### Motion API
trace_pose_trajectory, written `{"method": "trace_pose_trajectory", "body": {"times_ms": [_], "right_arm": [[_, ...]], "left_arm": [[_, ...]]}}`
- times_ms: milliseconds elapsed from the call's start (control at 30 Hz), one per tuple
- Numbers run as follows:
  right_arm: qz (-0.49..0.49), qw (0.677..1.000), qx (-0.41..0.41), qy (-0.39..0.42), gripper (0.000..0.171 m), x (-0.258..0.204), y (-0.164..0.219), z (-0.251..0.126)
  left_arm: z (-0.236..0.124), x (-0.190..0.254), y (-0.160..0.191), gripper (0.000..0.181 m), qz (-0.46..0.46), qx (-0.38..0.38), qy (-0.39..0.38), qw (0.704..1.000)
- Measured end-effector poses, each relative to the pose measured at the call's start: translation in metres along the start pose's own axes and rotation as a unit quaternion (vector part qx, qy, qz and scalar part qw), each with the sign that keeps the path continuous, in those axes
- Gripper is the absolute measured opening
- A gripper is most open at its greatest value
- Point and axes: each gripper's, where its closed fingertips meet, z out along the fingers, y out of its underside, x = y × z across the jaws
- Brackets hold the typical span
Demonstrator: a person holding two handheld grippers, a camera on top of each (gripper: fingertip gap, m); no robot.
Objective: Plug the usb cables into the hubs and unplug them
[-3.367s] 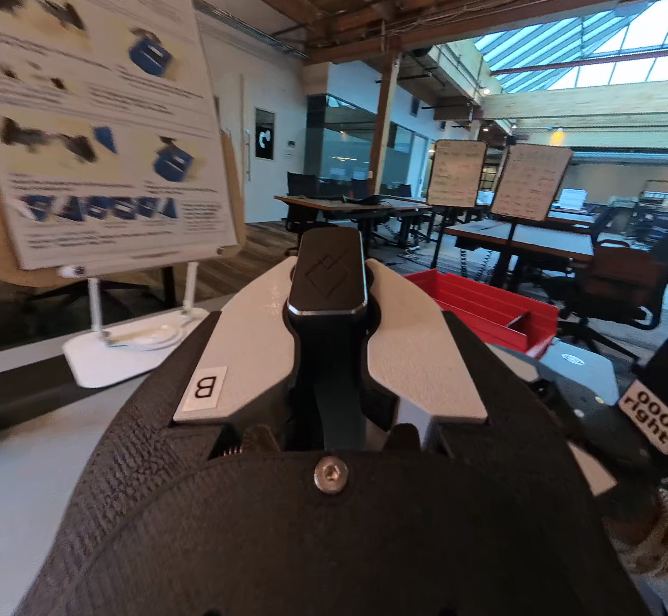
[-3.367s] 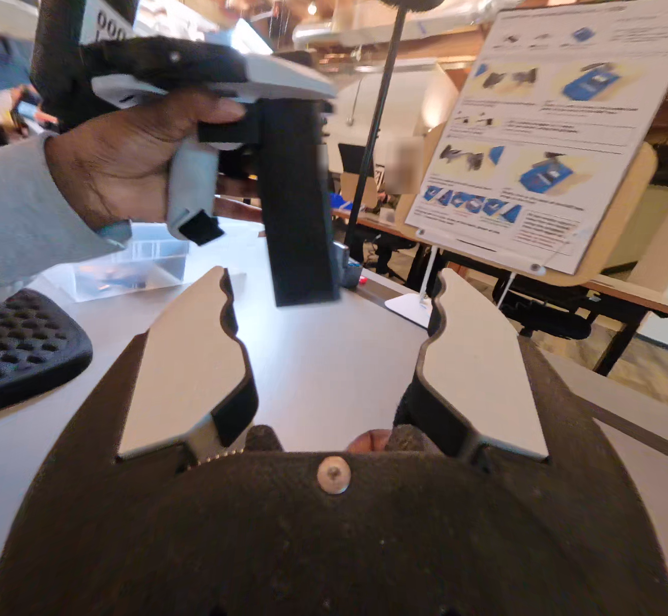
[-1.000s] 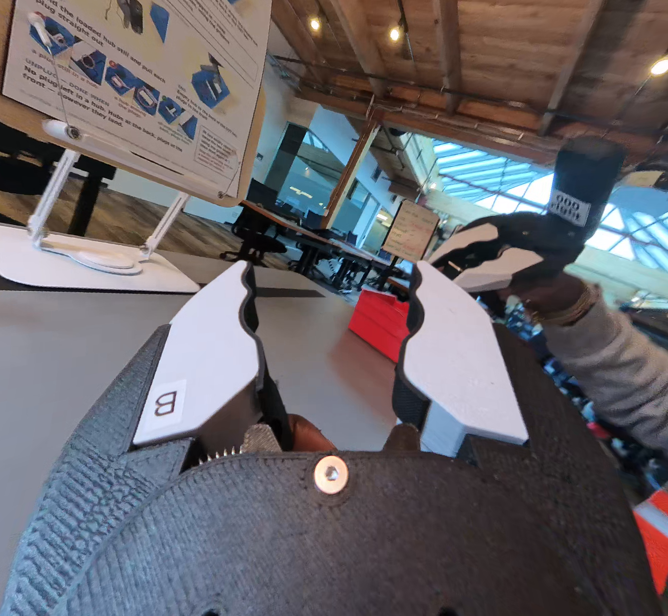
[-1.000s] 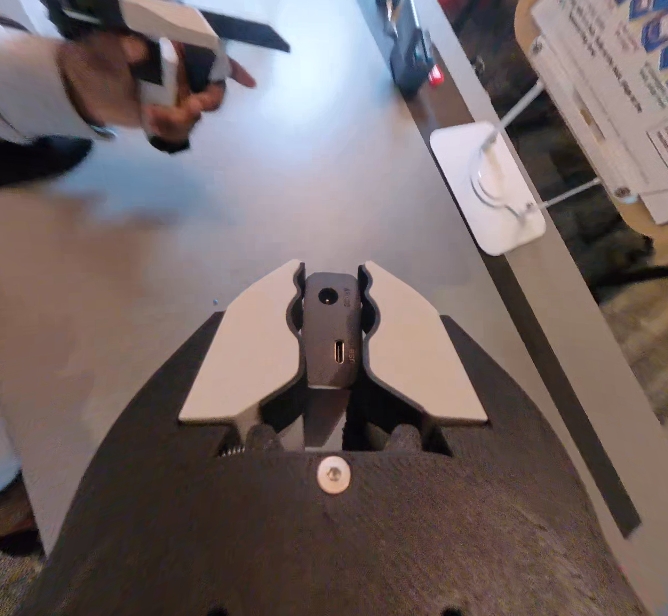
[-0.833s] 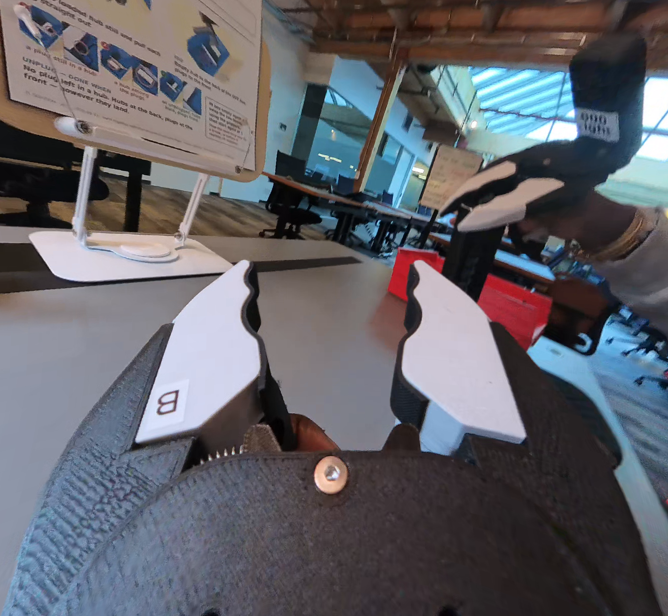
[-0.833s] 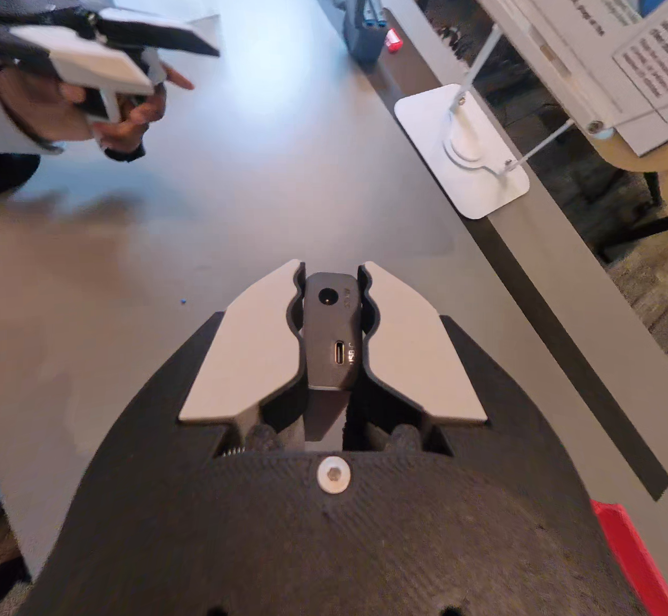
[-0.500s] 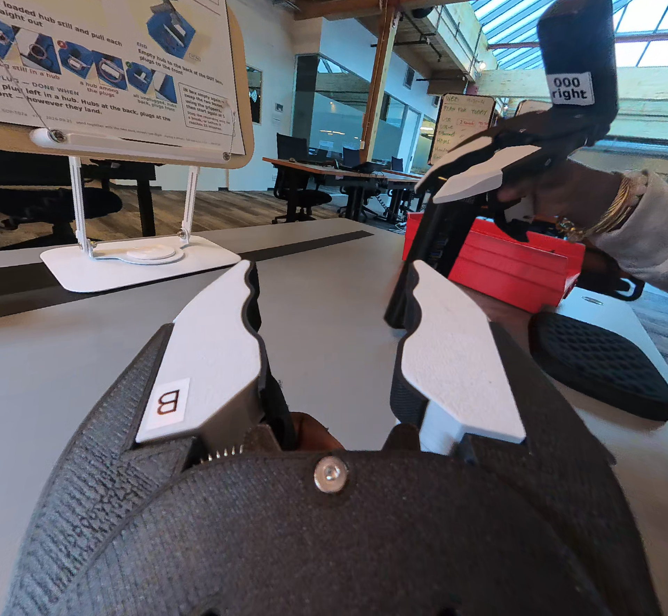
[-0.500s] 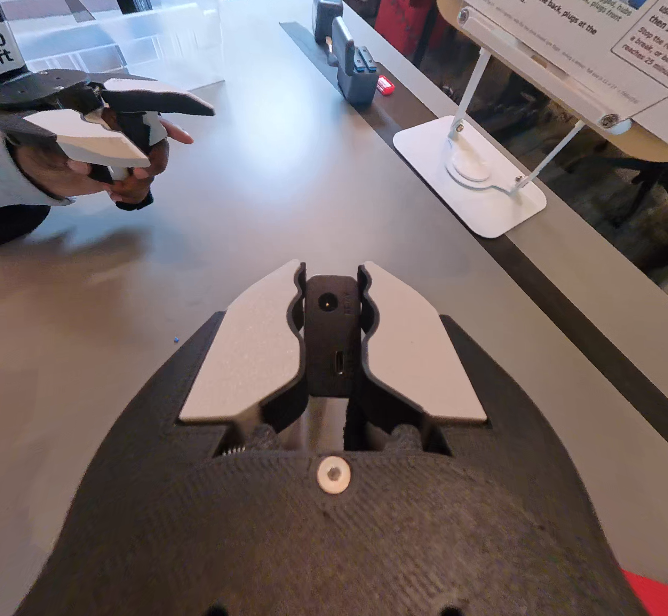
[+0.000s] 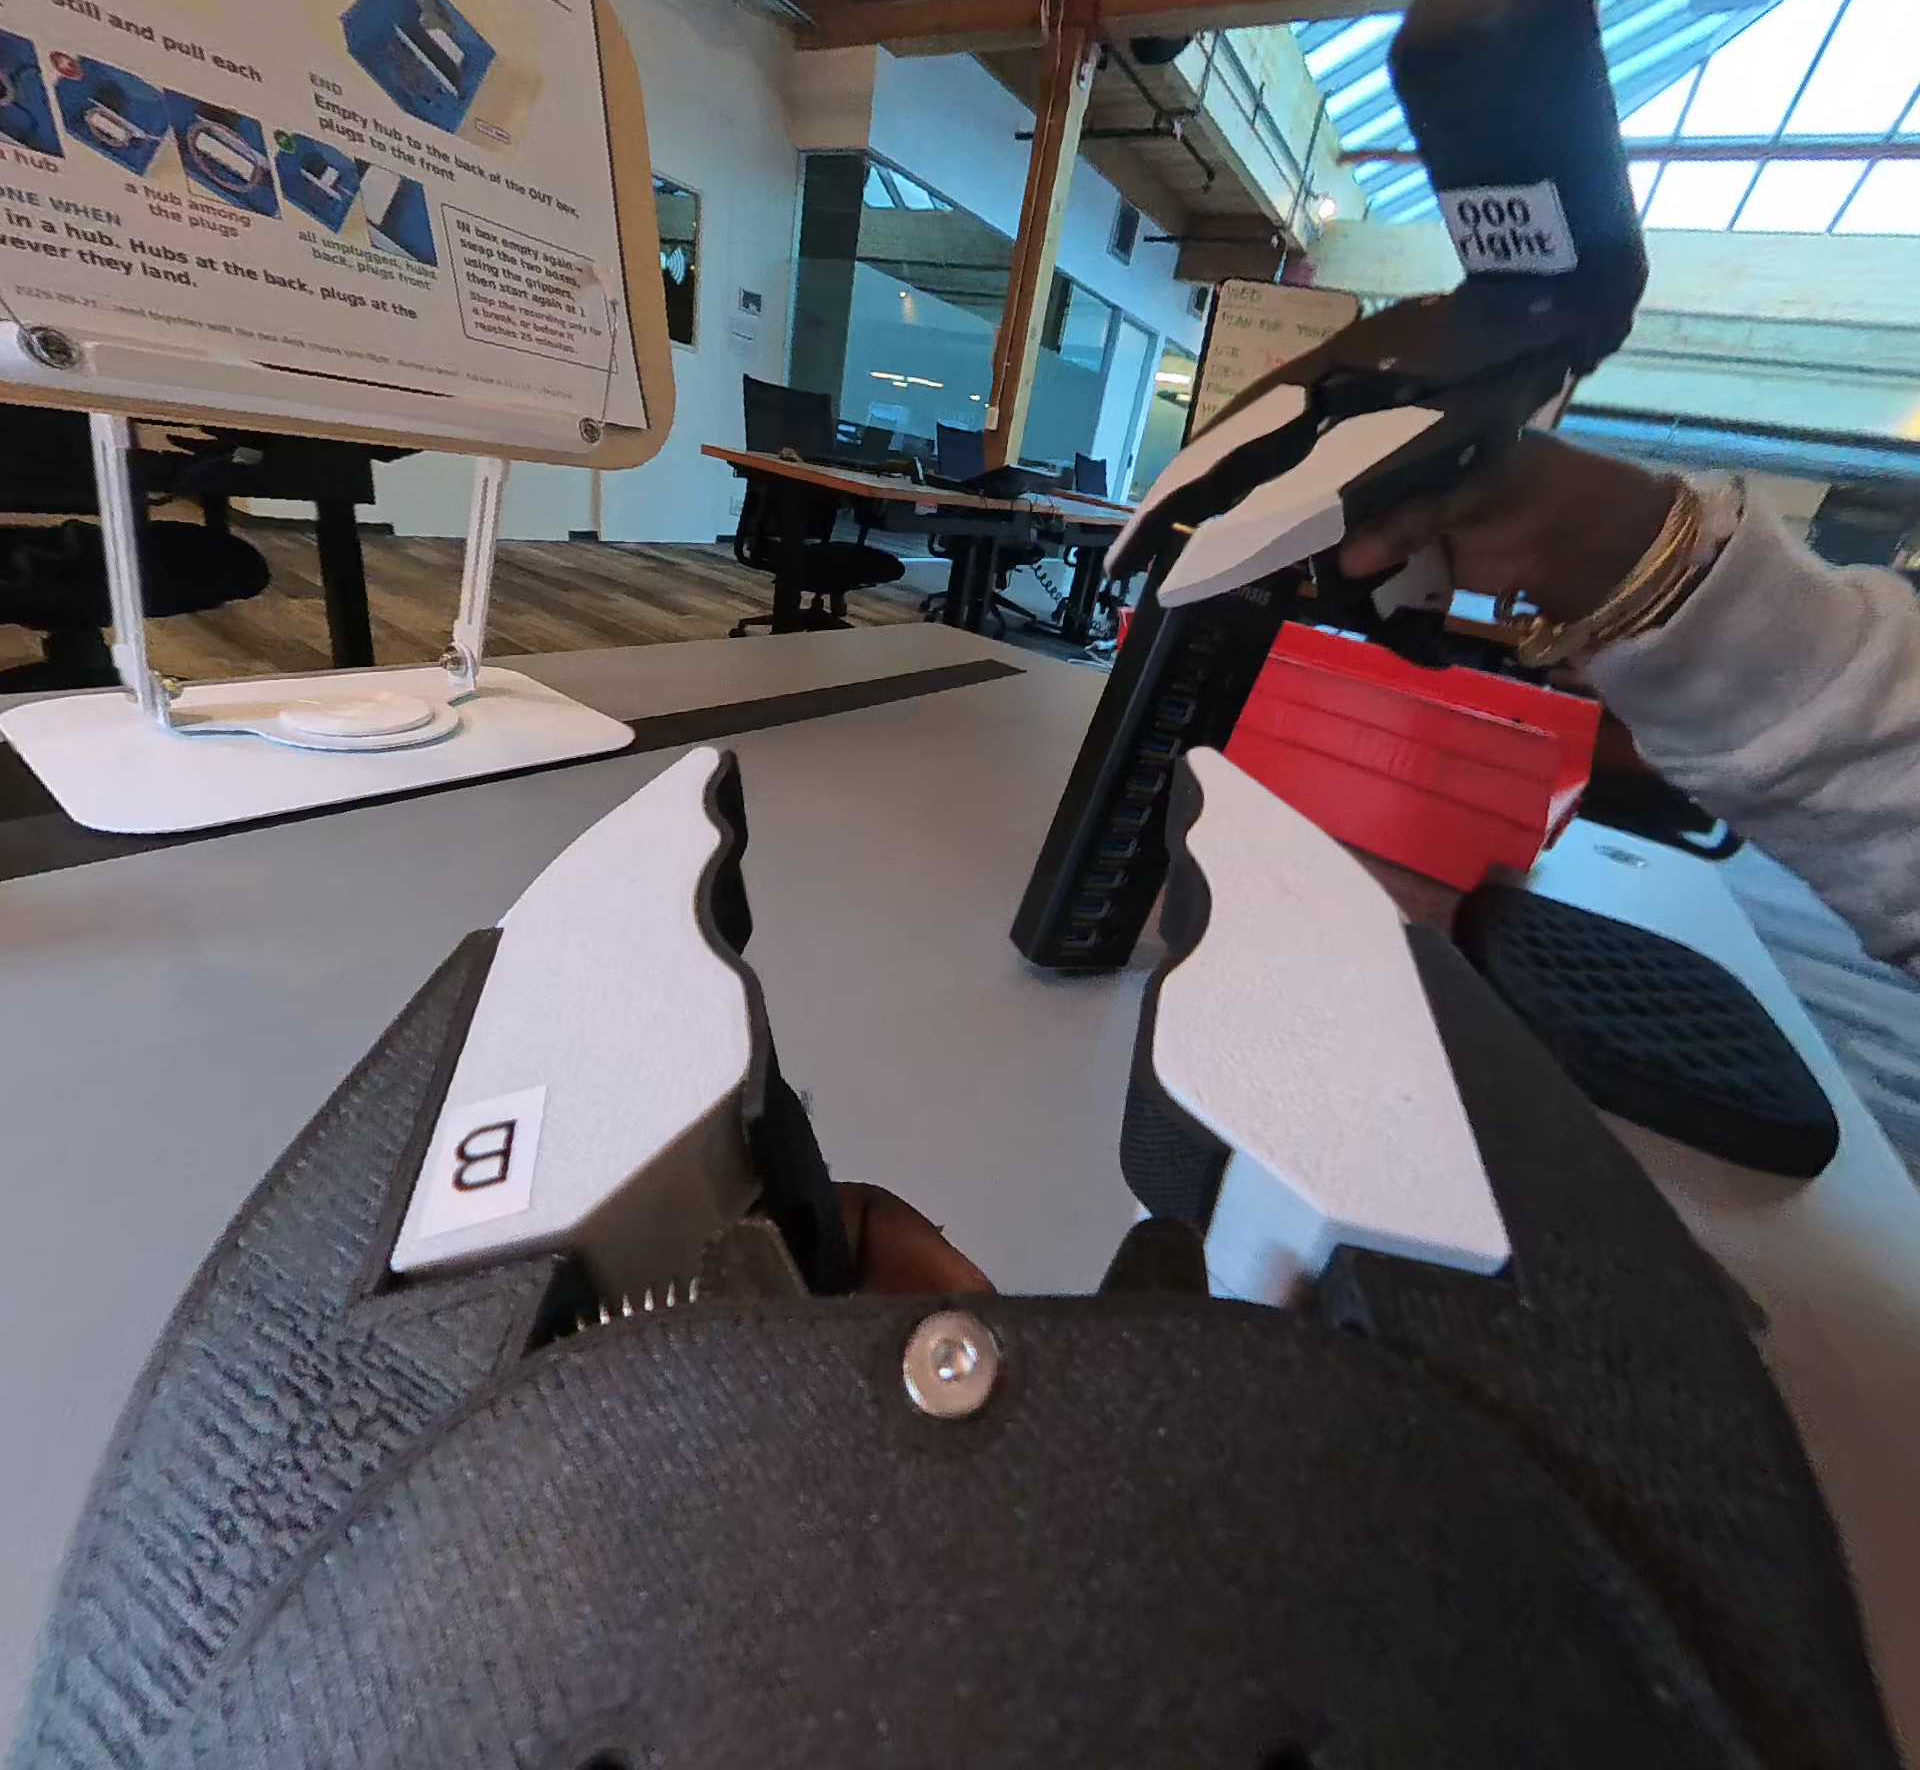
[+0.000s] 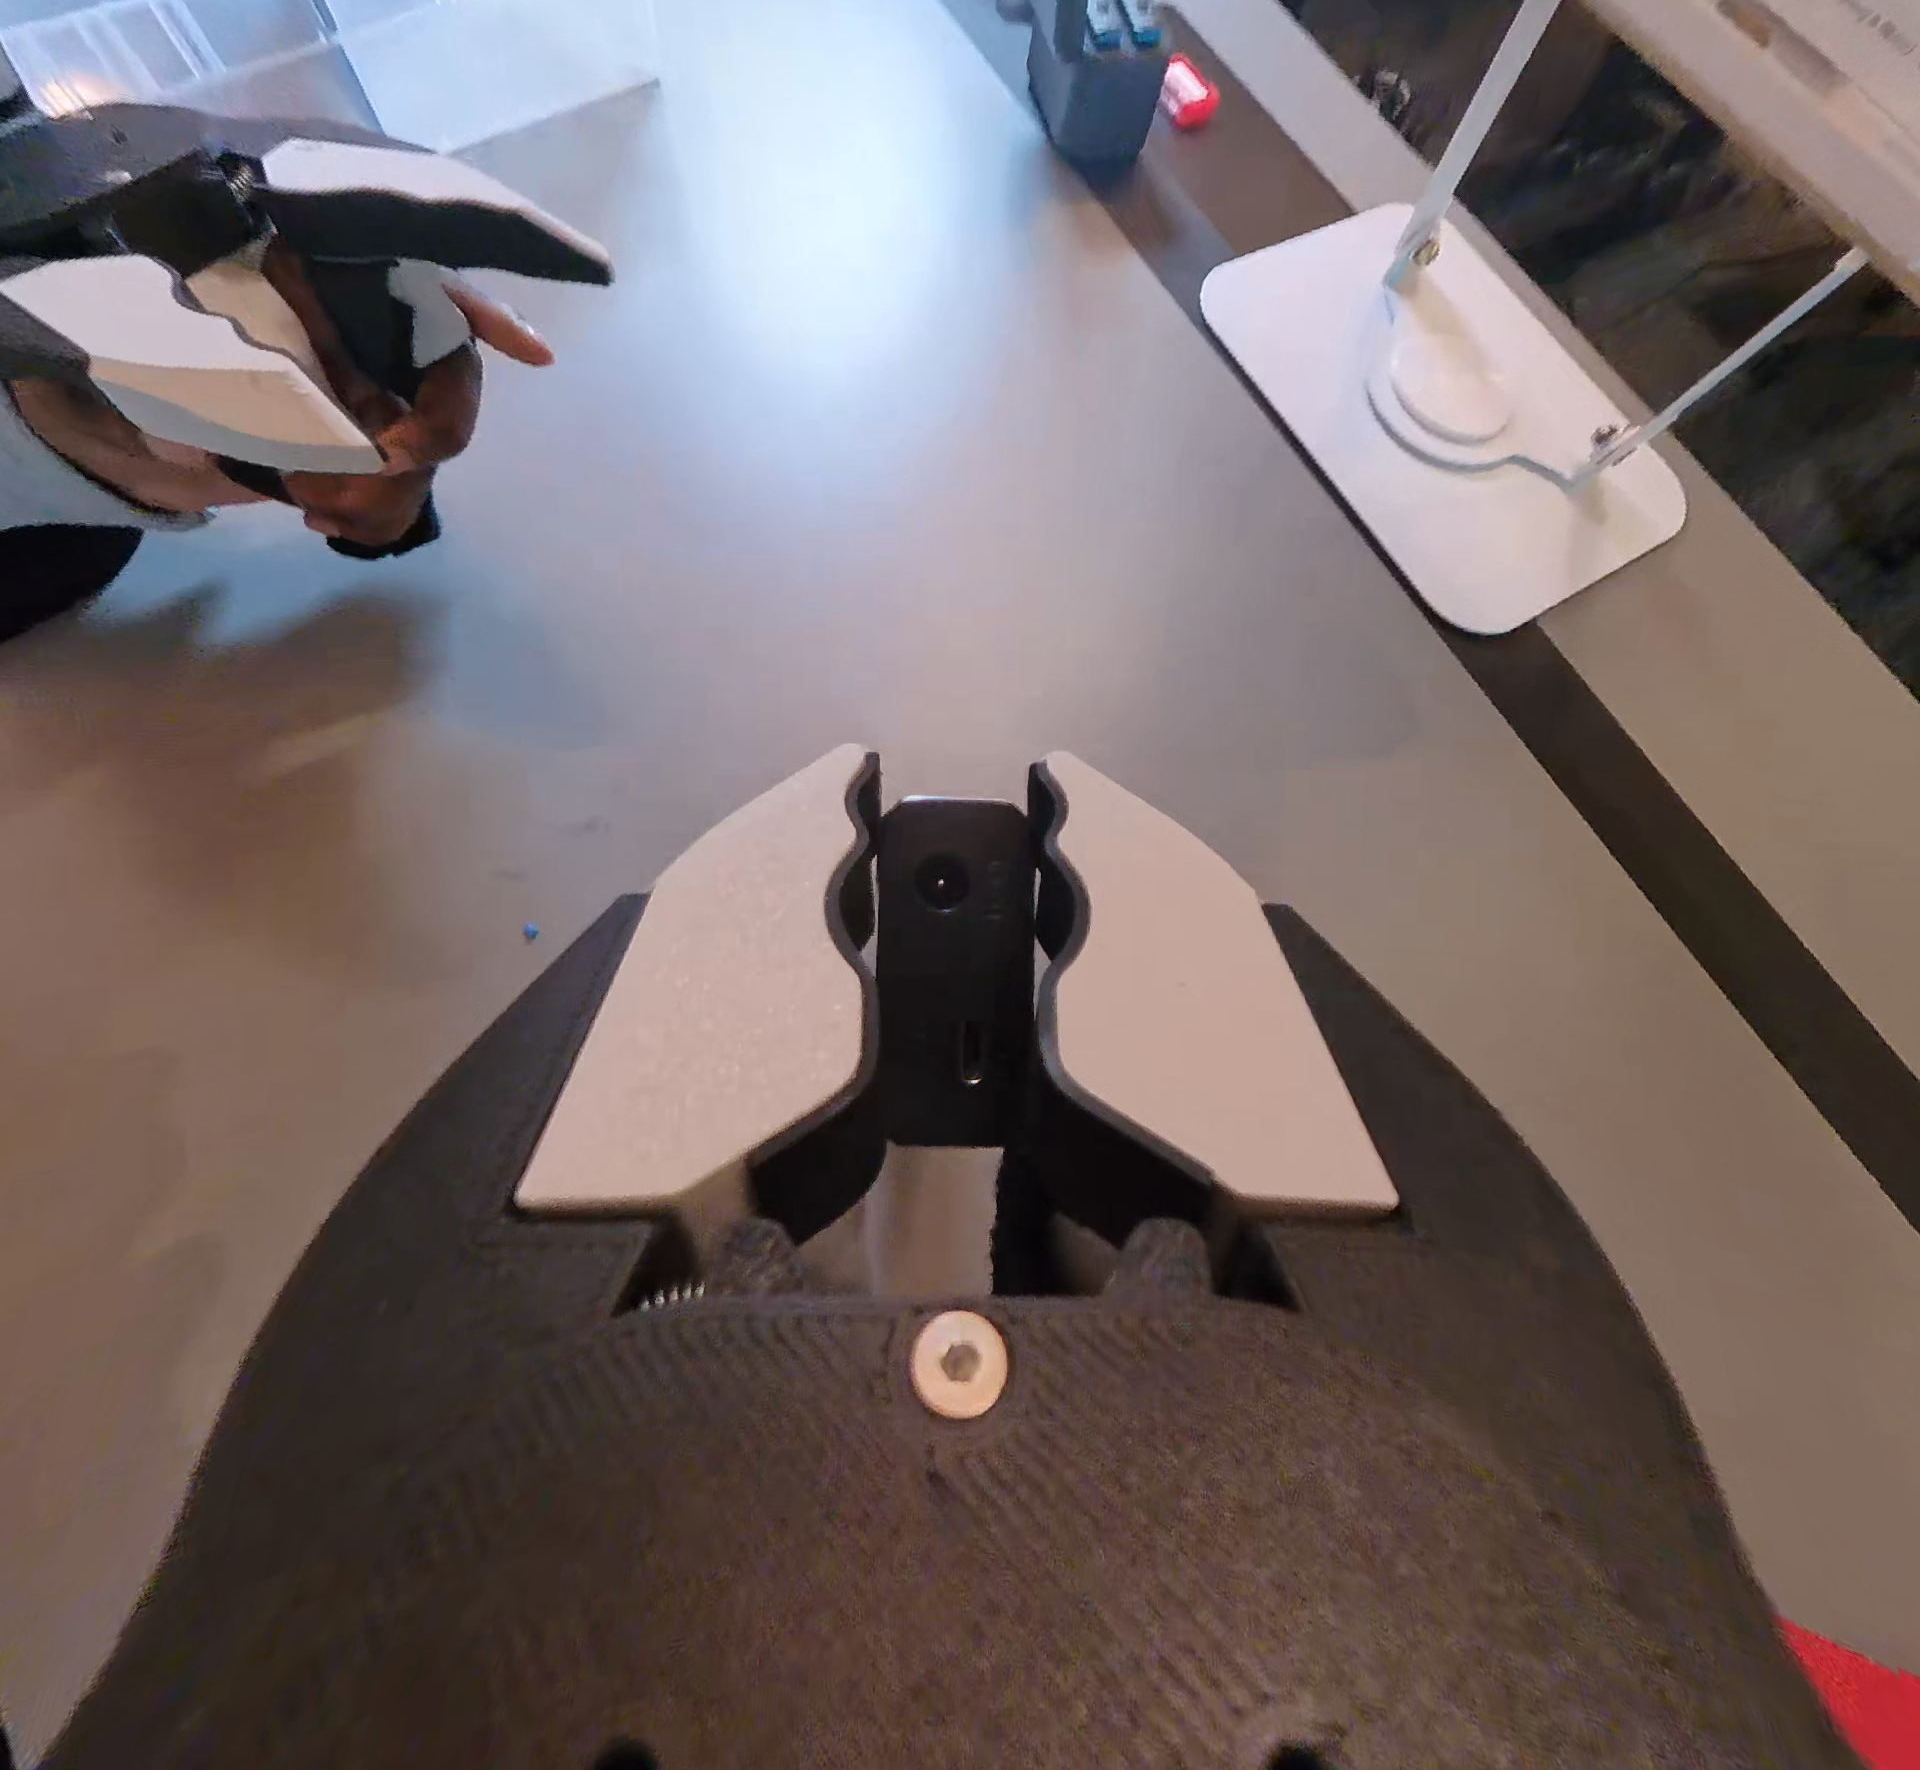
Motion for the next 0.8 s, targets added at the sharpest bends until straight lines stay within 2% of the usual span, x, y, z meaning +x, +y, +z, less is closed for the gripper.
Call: {"method": "trace_pose_trajectory", "body": {"times_ms": [133,533,800], "right_arm": [[0.005,1.0,-0.03,0.006,0.027,0.005,0.005,0.001],[0.002,0.999,-0.035,0.003,0.028,0.009,-0.001,0.013],[-0.017,0.999,-0.027,-0.002,0.028,0.012,-0.004,0.02]], "left_arm": [[0.0,-0.002,0.001,0.078,0.014,-0.005,-0.005,1.0],[-0.008,-0.027,-0.001,0.078,-0.027,0.011,-0.045,0.999],[-0.005,-0.014,-0.004,0.078,-0.019,0.011,-0.021,1.0]]}}
